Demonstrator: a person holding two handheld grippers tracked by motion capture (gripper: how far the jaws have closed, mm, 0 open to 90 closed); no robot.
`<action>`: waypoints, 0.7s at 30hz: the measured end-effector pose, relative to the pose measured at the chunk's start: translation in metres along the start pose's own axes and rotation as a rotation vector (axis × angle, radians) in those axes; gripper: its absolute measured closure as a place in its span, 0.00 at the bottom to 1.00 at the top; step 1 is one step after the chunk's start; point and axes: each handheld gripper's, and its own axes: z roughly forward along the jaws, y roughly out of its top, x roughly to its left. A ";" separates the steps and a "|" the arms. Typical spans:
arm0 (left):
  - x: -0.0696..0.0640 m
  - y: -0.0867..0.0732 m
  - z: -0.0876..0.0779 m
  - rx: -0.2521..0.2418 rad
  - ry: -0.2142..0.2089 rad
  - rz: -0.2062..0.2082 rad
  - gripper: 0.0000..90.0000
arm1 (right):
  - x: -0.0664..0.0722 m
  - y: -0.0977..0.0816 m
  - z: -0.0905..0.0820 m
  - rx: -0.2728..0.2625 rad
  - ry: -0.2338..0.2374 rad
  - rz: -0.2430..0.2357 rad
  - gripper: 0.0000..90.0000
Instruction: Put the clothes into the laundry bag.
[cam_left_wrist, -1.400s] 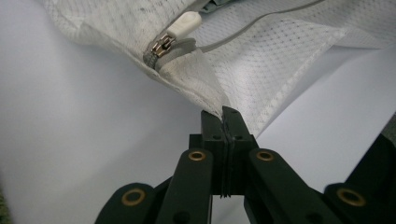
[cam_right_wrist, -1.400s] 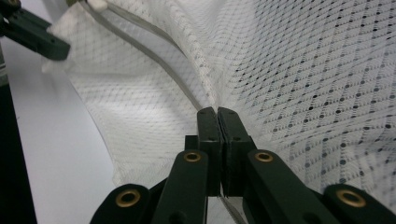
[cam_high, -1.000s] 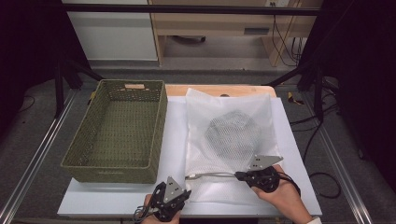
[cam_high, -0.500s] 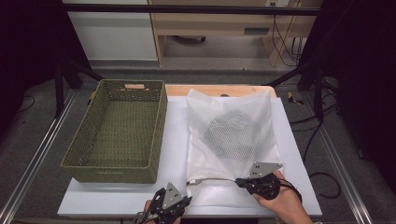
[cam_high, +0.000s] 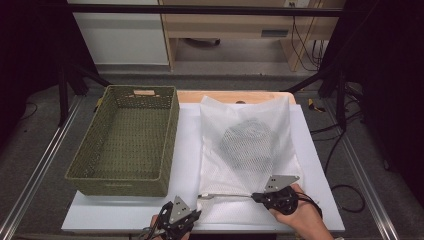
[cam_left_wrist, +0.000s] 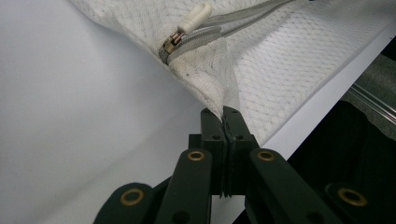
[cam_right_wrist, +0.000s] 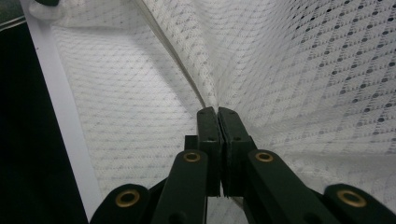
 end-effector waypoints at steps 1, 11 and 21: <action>0.000 0.000 0.000 -0.002 -0.002 0.000 0.99 | 0.000 0.000 0.001 0.002 -0.001 0.003 0.99; 0.002 -0.004 0.002 0.006 0.025 0.016 0.79 | -0.003 -0.001 0.007 -0.008 0.001 0.008 0.98; 0.009 -0.004 0.002 0.007 0.039 -0.001 0.62 | -0.003 0.001 0.010 -0.017 0.008 0.004 0.94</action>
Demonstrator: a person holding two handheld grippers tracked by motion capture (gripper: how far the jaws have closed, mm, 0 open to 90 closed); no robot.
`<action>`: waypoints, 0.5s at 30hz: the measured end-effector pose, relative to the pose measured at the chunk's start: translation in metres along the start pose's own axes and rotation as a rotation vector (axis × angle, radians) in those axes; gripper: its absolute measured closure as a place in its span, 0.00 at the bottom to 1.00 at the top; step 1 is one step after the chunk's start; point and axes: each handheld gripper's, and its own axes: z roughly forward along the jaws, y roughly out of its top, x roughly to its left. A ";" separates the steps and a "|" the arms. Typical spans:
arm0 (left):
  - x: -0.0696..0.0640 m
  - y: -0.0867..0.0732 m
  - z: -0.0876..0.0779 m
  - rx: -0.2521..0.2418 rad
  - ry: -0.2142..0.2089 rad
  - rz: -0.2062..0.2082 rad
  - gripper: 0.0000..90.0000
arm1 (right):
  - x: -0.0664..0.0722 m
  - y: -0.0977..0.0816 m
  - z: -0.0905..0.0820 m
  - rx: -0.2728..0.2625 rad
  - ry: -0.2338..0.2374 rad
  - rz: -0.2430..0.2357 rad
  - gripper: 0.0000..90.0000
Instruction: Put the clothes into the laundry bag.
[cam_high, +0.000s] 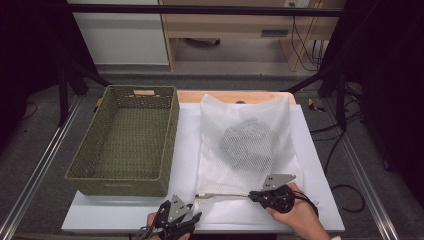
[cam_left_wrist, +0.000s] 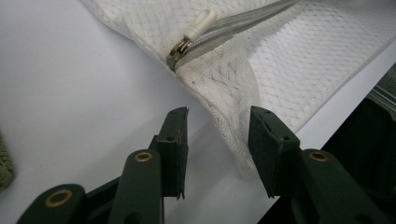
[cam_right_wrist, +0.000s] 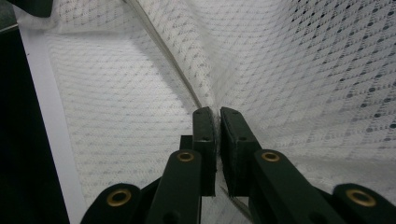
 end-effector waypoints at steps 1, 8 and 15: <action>0.000 0.000 0.000 0.000 0.004 0.001 0.61 | 0.000 0.000 0.000 0.000 0.000 0.001 0.94; 0.001 0.001 0.000 0.010 0.020 0.020 0.52 | 0.001 0.001 0.001 -0.002 0.000 -0.001 0.91; 0.001 0.003 -0.001 -0.003 0.041 0.026 0.39 | 0.001 0.001 0.000 -0.009 -0.003 0.003 0.83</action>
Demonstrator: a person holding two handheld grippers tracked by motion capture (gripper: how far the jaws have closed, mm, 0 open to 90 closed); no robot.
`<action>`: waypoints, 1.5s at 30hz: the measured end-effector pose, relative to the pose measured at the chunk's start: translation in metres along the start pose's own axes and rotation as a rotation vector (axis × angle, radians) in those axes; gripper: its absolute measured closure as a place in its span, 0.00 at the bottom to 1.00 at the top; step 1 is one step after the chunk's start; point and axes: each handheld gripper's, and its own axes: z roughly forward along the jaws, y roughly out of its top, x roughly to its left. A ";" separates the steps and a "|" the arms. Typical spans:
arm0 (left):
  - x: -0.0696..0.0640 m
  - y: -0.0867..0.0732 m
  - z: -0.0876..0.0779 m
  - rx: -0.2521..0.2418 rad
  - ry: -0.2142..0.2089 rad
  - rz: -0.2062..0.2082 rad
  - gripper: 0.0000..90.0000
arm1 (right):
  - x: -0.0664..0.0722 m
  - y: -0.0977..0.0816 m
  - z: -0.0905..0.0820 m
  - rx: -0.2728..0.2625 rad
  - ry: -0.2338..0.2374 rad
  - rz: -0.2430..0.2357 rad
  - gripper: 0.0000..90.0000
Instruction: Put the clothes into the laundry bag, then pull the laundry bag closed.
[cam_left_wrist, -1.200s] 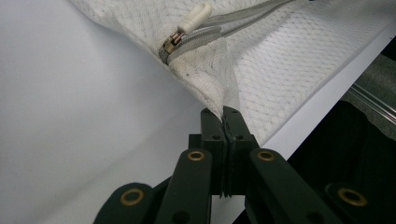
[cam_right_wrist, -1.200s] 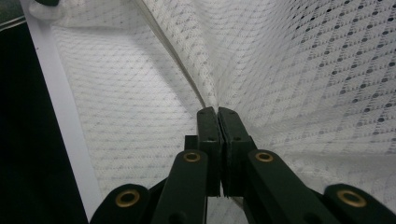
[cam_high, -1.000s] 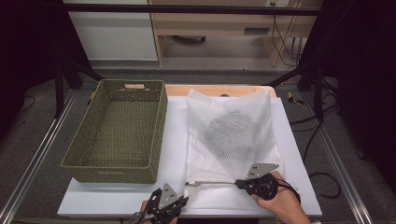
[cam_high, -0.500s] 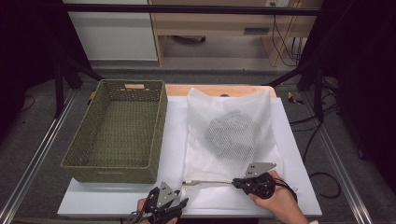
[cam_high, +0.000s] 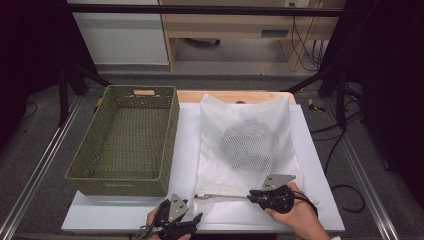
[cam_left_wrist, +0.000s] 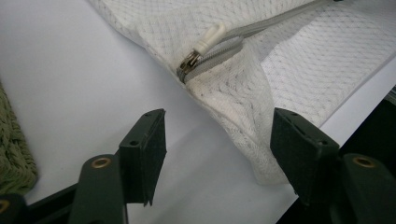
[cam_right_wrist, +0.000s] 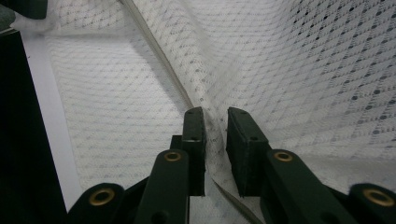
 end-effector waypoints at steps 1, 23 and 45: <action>0.000 0.000 0.000 -0.003 0.000 -0.001 0.37 | 0.000 0.000 0.000 -0.003 -0.002 0.000 0.81; -0.001 0.004 0.002 -0.050 -0.027 -0.021 0.14 | -0.001 0.012 -0.009 -0.131 -0.140 -0.009 0.19; 0.004 0.008 -0.006 -0.098 -0.094 -0.080 0.11 | 0.004 0.044 -0.009 -0.214 -0.165 0.000 0.08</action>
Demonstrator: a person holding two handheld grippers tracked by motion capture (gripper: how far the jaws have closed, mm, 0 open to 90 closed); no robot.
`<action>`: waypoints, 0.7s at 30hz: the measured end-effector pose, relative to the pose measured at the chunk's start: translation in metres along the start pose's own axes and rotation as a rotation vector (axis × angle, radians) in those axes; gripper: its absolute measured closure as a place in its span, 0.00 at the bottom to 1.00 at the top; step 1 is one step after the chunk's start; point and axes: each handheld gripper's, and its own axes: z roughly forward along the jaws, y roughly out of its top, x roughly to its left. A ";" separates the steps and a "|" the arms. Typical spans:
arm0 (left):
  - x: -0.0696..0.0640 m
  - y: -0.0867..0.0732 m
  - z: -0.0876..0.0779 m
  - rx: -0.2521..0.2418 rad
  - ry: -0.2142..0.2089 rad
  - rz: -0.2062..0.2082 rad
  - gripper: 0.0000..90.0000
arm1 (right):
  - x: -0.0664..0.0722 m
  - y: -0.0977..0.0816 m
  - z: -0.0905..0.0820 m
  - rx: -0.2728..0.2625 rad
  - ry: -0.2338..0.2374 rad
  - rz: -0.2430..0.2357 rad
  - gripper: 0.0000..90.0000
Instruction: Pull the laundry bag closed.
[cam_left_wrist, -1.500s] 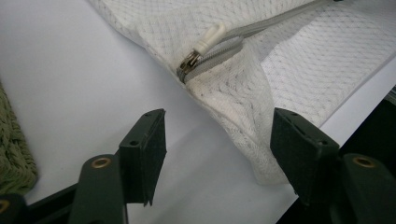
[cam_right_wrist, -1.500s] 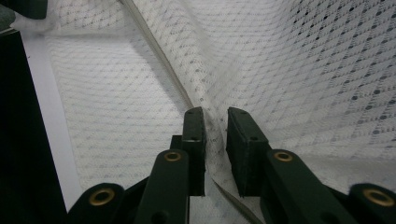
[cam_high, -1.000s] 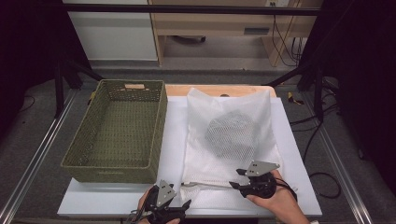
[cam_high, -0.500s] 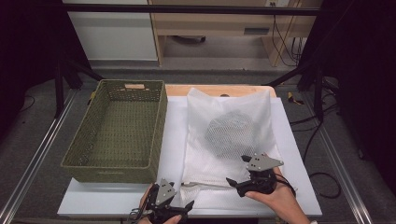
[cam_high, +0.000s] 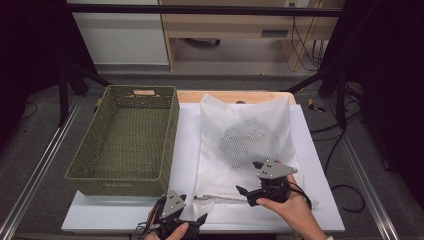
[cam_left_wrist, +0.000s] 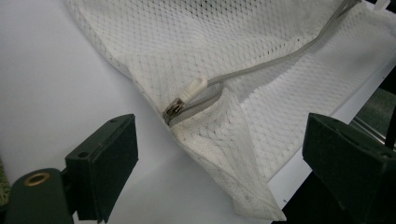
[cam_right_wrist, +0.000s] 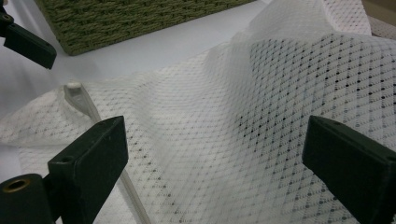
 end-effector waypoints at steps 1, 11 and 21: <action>0.000 0.000 -0.001 0.003 -0.001 0.002 0.11 | 0.000 -0.001 -0.001 0.001 -0.002 -0.001 0.08; 0.010 0.000 -0.002 0.032 -0.042 -0.033 0.14 | -0.001 -0.007 -0.002 0.016 -0.009 0.010 0.09; 0.020 0.000 0.007 0.101 -0.118 -0.070 0.24 | -0.001 -0.008 0.001 0.030 -0.006 0.009 0.10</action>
